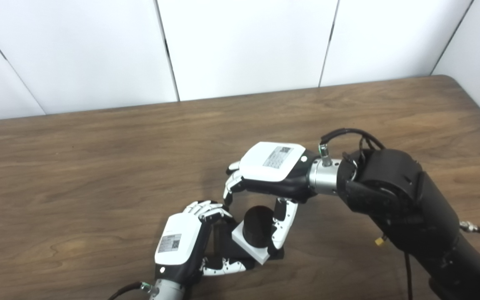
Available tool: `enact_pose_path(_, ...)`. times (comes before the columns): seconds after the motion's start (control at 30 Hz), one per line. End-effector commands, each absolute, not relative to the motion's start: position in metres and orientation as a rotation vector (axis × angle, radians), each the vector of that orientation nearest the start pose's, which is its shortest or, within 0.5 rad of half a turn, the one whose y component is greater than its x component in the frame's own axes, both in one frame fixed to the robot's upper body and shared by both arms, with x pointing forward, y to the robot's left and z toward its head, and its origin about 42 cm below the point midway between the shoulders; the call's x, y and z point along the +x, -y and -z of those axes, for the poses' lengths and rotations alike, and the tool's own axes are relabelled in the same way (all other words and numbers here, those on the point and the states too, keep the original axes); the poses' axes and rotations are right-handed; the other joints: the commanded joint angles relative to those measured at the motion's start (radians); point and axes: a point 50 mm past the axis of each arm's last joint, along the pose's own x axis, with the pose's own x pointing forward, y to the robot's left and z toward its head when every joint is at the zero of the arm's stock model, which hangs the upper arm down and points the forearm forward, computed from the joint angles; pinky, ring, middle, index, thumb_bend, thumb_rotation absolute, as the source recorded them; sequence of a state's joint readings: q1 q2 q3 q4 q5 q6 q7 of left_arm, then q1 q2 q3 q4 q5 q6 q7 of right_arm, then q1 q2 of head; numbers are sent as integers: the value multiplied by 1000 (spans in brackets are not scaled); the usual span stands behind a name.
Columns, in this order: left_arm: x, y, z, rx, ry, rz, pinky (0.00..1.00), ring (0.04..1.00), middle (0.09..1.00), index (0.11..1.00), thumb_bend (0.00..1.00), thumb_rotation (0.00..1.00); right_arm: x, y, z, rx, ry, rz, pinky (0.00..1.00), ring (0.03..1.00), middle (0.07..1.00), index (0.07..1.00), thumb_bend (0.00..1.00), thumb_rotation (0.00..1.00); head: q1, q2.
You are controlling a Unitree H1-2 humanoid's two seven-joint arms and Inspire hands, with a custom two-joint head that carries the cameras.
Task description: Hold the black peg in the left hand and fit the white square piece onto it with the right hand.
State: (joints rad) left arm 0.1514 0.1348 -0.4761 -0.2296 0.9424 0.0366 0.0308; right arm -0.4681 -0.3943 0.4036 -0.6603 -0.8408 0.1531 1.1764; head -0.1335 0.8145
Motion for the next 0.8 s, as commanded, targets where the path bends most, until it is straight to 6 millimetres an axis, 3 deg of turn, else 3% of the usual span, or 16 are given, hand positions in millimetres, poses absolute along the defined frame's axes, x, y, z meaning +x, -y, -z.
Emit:
enact_pose_path(0.0, 206, -127, -102, 991, 203, 395, 852, 825, 757, 486, 517, 47, 285, 154, -323, -1582, 375, -925, 961, 981, 916, 876, 1000, 486, 0, 0)
enact_pose_path(0.47, 206, -130, -101, 999, 201, 397, 852, 823, 756, 486, 518, 47, 277, 165, -344, -1581, 368, -876, 1000, 1000, 977, 969, 1000, 527, -2, -7)
enact_pose_path(0.7, 205, -132, -102, 1064, 190, 384, 836, 802, 746, 494, 520, 70, 267, 191, -337, -1403, 304, -806, 955, 1000, 957, 933, 1000, 580, 7, -10)
enact_pose_path(0.77, 205, -134, -103, 1082, 193, 380, 813, 791, 750, 643, 759, 250, 264, 196, -333, -1379, 283, -783, 944, 1000, 951, 926, 1000, 594, 4, -11)
